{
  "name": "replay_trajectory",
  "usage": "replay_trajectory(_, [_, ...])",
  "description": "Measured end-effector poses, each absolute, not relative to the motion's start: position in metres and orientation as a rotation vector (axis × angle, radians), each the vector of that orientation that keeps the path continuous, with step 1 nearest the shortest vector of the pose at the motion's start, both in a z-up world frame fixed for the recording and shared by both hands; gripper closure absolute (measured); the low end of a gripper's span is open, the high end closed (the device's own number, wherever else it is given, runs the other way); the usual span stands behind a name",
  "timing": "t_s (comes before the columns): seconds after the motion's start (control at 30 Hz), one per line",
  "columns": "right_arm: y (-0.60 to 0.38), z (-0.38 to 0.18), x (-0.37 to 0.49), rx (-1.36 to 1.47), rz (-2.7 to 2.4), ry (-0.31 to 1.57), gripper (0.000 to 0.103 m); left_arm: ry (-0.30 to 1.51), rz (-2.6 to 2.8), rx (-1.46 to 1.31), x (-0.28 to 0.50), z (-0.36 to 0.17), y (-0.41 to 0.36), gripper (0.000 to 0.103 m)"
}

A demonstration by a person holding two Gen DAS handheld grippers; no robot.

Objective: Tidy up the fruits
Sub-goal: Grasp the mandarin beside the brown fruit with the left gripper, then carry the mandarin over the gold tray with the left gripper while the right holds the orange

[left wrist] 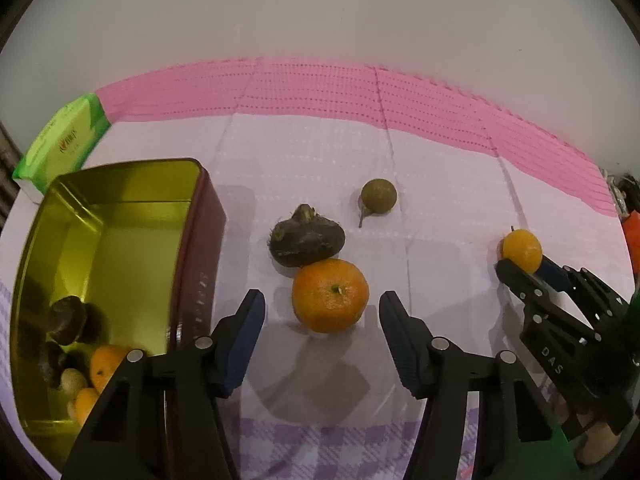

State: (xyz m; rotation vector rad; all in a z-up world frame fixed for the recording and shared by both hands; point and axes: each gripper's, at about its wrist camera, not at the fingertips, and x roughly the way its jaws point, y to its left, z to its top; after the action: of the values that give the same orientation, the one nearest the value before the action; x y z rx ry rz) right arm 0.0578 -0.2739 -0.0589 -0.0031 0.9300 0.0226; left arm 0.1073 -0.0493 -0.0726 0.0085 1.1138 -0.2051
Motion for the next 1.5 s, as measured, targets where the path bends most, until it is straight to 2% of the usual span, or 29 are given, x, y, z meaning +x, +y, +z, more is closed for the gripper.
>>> replay_trajectory(0.17, [-0.273, -0.059, 0.058, 0.0, 0.025, 0.93, 0.069, 1.099, -0.194, 0.023, 0.113, -0.074, -0.054, 0.044])
replay_trajectory(0.27, [-0.272, -0.059, 0.058, -0.003, 0.023, 0.93, 0.069, 1.098, -0.201, 0.039, 0.117, -0.076, -0.058, 0.053])
replay_trajectory(0.4, [-0.272, -0.058, 0.057, -0.004, 0.023, 0.93, 0.069, 1.107, -0.213, 0.047, 0.119, -0.081, -0.061, 0.055])
replay_trajectory(0.5, [-0.271, -0.058, 0.057, -0.003, 0.023, 0.93, 0.069, 1.112, -0.211, 0.048, 0.121, -0.085, -0.061, 0.06])
replay_trajectory(1.03, [-0.267, -0.06, 0.058, -0.017, 0.015, 0.932, 0.069, 1.101, -0.238, 0.088, 0.091, -0.075, -0.056, 0.061])
replay_trajectory(1.5, [-0.265, -0.061, 0.059, -0.023, 0.013, 0.932, 0.069, 1.048, -0.268, 0.044, 0.069, -0.039, -0.045, 0.061])
